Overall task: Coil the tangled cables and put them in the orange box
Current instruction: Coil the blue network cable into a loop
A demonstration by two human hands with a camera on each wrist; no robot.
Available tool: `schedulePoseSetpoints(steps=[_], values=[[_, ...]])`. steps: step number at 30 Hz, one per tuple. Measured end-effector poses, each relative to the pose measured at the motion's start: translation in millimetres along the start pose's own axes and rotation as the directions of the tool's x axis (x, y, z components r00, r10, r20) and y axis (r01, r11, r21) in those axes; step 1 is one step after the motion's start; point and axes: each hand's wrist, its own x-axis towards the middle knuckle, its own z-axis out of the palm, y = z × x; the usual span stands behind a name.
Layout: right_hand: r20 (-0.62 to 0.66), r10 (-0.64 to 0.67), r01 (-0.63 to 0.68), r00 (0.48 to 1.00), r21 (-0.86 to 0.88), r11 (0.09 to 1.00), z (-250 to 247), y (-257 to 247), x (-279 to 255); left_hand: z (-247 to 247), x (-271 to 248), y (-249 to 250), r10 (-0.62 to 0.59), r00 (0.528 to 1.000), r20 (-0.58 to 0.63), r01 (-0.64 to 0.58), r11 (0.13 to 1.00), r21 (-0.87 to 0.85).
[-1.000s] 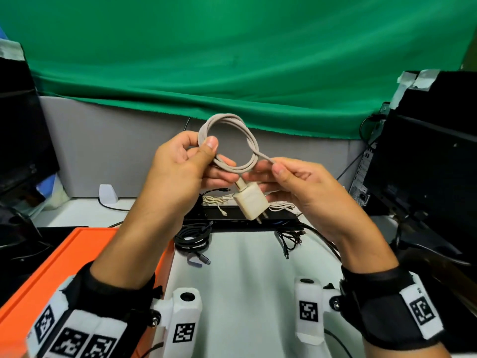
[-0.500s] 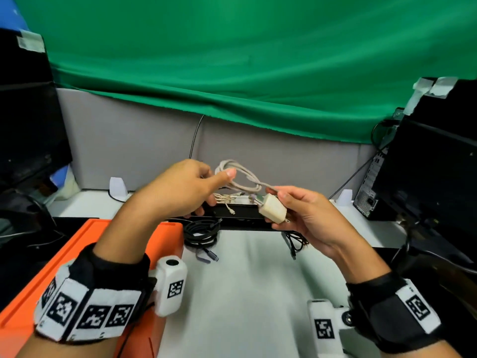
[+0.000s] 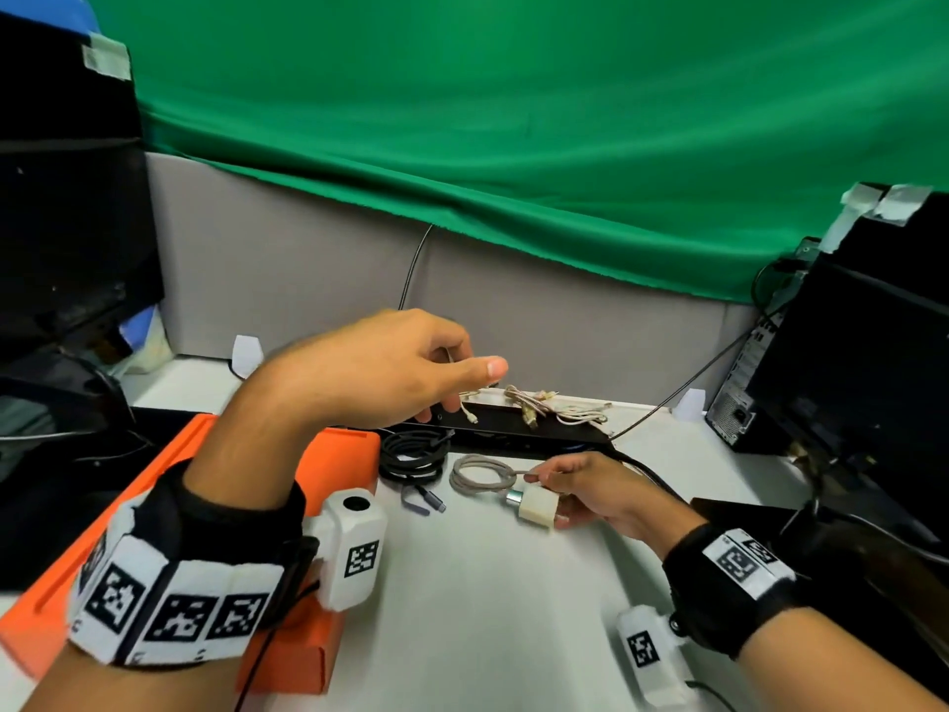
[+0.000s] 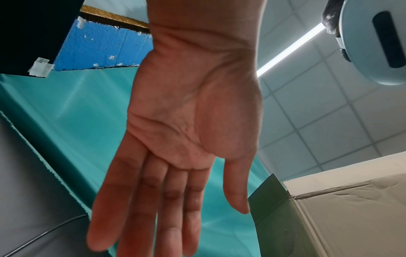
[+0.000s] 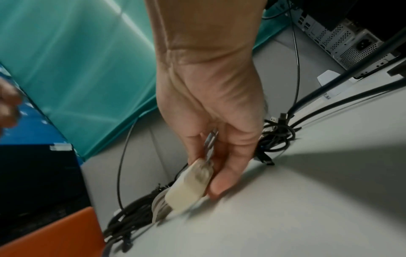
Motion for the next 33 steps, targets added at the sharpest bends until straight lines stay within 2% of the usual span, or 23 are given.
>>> schedulePoseSetpoints(steps=[3,7,9,12,15,17,20,23,24,26,27,28,29,30,31,33], values=[[-0.036,0.005,-0.01,0.999,-0.132,0.991,3.5,3.5,12.4,-1.2,-0.9,0.1,0.014,1.0,-0.018,-0.014,1.0,0.012],[-0.073,-0.009,-0.004,0.997,-0.172,0.985,12.1,-2.9,19.9,-4.3,-3.8,-0.8,0.033,0.999,-0.028,-0.032,0.999,0.019],[-0.116,-0.076,0.034,0.99,-0.332,0.943,14.1,-9.8,19.2,-5.6,-5.3,-1.1,0.037,0.999,-0.026,-0.037,0.999,0.011],[-0.187,-0.242,0.048,0.952,-0.691,0.721,18.1,-22.4,9.1,-7.1,-7.5,-0.2,0.04,0.999,-0.023,-0.04,0.999,0.002],[-0.168,-0.409,0.067,0.897,-0.863,0.501,25.4,-28.5,-0.4,-8.6,-9.5,2.1,0.052,0.998,-0.018,-0.053,0.999,-0.005],[-0.14,-0.471,0.074,0.871,-0.91,0.409,27.3,-29.7,-3.7,-8.8,-10.8,3.8,0.058,0.998,-0.013,-0.058,0.998,-0.005],[-0.157,-0.516,0.098,0.842,-0.896,0.434,21.6,-36.8,-10.6,-8.6,-11.8,5.8,0.06,0.998,-0.005,-0.06,0.998,0.004],[-0.171,-0.589,0.152,0.79,-0.876,0.458,13.4,-51.0,-29.7,-9.2,-12.5,5.6,0.061,0.998,-0.001,-0.061,0.998,0.001],[-0.155,-0.589,0.181,0.793,-0.864,0.471,10.6,-56.3,-40.3,-9.3,-12.4,5.3,0.062,0.998,0.0,-0.062,0.998,-0.002],[-0.006,-0.466,0.258,0.885,-0.828,0.498,7.0,-67.2,-66.9,-8.7,-11.7,5.5,0.064,0.998,0.0,-0.064,0.998,-0.006],[0.124,-0.339,0.291,0.932,-0.815,0.502,8.0,-72.5,-81.6,-8.0,-11.1,5.8,0.065,0.998,0.002,-0.065,0.998,-0.007],[0.26,-0.178,0.315,0.949,-0.8,0.511,12.0,-76.9,-95.8,-6.9,-10.3,6.5,0.066,0.998,0.007,-0.066,0.998,-0.006],[0.374,-0.015,0.326,0.927,-0.787,0.524,17.8,-79.4,-109.6,-5.3,-9.3,7.8,0.068,0.998,0.015,-0.068,0.998,-0.002],[0.459,0.119,0.333,0.88,-0.778,0.533,25.8,-80.5,-121.7,-4.0,-8.7,8.6,0.07,0.997,0.023,-0.07,0.997,0.005],[0.516,0.207,0.354,0.831,-0.778,0.519,34.7,-79.1,-132.2,-2.6,-7.9,9.6,0.074,0.997,0.031,-0.074,0.997,0.011],[0.599,0.275,0.465,0.752,-0.778,0.424,49.8,-72.7,-144.5,0.1,-6.9,11.3,0.081,0.996,0.047,-0.082,0.997,0.015]])
